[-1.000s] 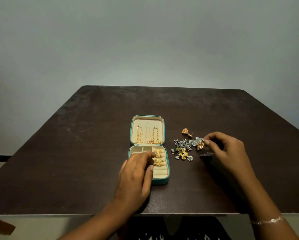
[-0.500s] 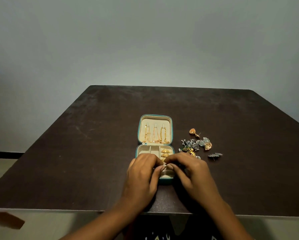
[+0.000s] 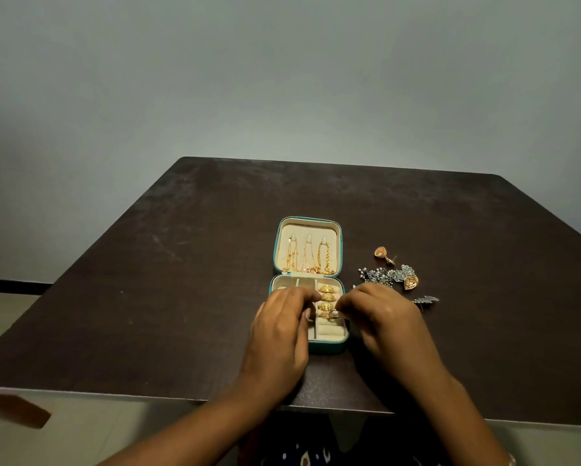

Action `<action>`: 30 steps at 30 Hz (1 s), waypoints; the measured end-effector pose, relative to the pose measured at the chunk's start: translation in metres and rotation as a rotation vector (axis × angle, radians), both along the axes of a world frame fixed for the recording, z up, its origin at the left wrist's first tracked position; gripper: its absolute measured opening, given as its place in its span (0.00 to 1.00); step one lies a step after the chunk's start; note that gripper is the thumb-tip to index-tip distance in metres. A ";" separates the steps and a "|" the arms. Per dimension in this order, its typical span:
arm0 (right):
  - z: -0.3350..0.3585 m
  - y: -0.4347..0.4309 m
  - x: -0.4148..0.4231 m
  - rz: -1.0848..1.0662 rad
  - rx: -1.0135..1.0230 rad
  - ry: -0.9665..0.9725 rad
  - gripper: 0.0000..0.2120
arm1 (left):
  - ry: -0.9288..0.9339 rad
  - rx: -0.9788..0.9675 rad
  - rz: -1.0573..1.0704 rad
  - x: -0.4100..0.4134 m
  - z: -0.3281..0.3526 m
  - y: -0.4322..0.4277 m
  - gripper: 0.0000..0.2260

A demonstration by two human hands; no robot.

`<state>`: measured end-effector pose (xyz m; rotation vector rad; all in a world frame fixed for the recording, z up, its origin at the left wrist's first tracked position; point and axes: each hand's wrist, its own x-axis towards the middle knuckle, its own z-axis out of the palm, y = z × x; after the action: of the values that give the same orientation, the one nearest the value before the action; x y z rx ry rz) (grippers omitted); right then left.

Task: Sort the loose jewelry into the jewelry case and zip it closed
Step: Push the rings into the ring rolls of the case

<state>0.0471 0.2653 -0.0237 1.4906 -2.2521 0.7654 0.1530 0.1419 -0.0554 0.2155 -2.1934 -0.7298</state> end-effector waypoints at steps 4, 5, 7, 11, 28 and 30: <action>0.003 -0.001 0.000 0.033 0.091 0.069 0.08 | -0.001 -0.005 0.007 0.000 0.000 0.000 0.11; 0.003 -0.002 0.001 0.037 0.112 0.072 0.10 | 0.001 -0.004 0.008 0.000 0.000 0.000 0.11; 0.003 -0.003 0.004 0.039 0.135 0.085 0.12 | 0.000 -0.003 0.005 0.000 0.001 0.000 0.11; 0.003 -0.005 0.008 0.051 0.163 0.089 0.13 | -0.011 -0.011 0.008 0.000 0.001 0.000 0.11; -0.012 0.007 0.003 0.088 -0.059 -0.088 0.16 | -0.092 -0.090 0.008 0.000 0.000 -0.003 0.13; -0.015 0.008 0.002 0.086 -0.068 -0.123 0.15 | -0.096 -0.083 0.005 0.000 0.001 -0.003 0.13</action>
<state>0.0491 0.2730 -0.0389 1.5560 -2.2368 0.9739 0.1532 0.1388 -0.0547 0.2173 -2.3085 -0.6362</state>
